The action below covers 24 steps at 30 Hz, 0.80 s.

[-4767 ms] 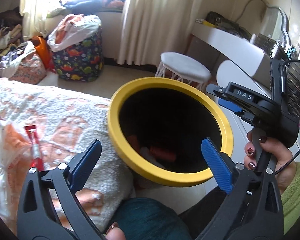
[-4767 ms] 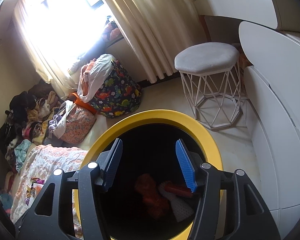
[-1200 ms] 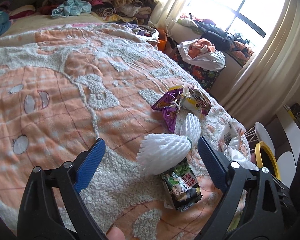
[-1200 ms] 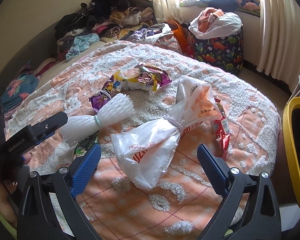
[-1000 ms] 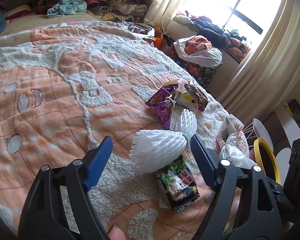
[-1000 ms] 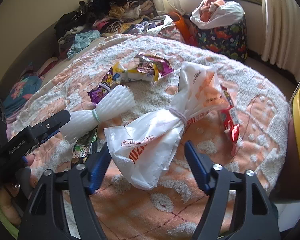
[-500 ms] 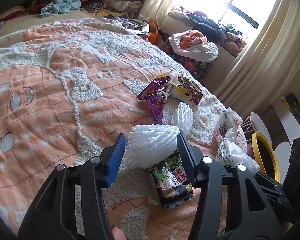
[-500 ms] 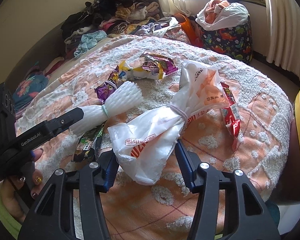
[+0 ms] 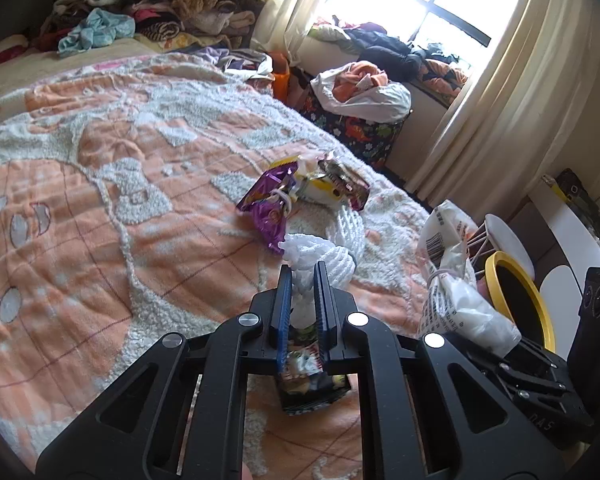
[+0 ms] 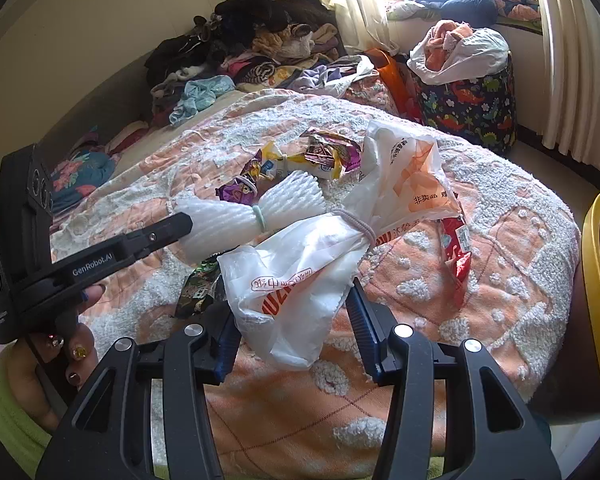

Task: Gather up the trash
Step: 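Grasp the white foam net with the left gripper while the right gripper grasps the white plastic bag, then carry the foam net and white bag in both grippers over the yellow bin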

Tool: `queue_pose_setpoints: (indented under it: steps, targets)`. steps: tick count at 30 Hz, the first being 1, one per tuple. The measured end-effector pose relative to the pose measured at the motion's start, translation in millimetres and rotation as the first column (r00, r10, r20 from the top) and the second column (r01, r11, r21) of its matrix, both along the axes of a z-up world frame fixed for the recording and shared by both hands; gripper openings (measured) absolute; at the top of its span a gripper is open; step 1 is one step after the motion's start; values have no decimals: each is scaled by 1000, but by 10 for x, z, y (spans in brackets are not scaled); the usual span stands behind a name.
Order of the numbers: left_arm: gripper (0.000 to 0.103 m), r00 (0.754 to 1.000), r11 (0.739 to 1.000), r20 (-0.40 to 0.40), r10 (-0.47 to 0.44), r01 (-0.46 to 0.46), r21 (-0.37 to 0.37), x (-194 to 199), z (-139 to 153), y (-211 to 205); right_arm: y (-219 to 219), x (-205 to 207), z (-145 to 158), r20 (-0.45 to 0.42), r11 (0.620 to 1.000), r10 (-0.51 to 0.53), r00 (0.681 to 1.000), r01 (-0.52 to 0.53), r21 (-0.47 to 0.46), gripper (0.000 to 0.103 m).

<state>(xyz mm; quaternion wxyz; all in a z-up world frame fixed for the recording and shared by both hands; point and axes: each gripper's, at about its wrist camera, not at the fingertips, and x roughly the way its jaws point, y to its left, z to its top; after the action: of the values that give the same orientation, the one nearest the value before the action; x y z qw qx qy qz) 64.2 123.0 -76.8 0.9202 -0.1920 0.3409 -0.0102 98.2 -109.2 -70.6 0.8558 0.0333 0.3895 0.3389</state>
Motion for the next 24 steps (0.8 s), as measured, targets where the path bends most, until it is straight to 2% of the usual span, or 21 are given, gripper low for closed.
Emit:
queue_pose_setpoints:
  steps: [9, 24]
  targets:
    - [6, 998, 1000, 66, -24, 24, 1, -21, 253, -149, -280, -33, 220, 54, 999, -22, 998, 20, 40, 47]
    - [6, 988, 995, 121, -95, 95, 13, -8, 508, -512, -927, 58, 476, 109, 986, -142, 984, 130, 106, 47]
